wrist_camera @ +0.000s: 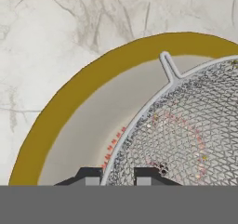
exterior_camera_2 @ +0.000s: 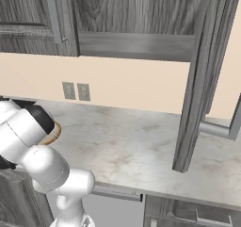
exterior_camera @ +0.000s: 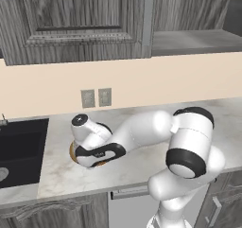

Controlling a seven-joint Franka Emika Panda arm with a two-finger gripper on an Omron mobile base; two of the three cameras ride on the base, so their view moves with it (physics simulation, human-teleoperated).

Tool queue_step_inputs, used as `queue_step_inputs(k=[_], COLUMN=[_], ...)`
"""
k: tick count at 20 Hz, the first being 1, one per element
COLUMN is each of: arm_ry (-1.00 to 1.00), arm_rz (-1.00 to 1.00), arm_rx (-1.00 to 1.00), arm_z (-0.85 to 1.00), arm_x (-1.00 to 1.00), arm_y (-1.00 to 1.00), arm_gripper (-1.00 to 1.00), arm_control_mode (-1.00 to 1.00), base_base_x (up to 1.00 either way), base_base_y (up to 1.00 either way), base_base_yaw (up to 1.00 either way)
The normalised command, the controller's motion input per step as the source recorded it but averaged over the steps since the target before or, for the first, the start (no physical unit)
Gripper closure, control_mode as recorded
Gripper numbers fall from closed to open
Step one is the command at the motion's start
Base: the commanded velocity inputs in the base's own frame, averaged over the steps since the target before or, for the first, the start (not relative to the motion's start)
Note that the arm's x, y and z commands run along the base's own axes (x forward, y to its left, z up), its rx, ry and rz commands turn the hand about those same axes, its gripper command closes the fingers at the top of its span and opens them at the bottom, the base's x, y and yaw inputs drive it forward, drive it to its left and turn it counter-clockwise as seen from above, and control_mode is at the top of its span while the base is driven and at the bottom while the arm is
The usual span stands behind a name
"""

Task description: Open the cabinet and setup a tea strainer by placing it in the bowl upright.

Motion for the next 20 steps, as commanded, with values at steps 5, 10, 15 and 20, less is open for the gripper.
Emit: queue_step_inputs(k=[5,10,15,20], arm_ry=[0.01,0.0,0.0,0.04], arm_rz=[0.0,0.0,0.0,0.0], arm_rx=[0.0,0.0,0.0,0.0], arm_z=[0.0,0.0,0.03,0.34], arm_x=[0.0,0.0,-0.06,-0.07], arm_y=[0.0,0.0,0.0,0.0], arm_gripper=[-1.0,-1.0,-1.0,-1.0], arm_control_mode=[-1.0,-1.0,-1.0,-1.0], base_base_x=[0.0,0.0,0.0,0.0], base_base_y=[0.0,0.0,0.0,0.0], base_base_yaw=[0.0,0.0,0.0,0.0])
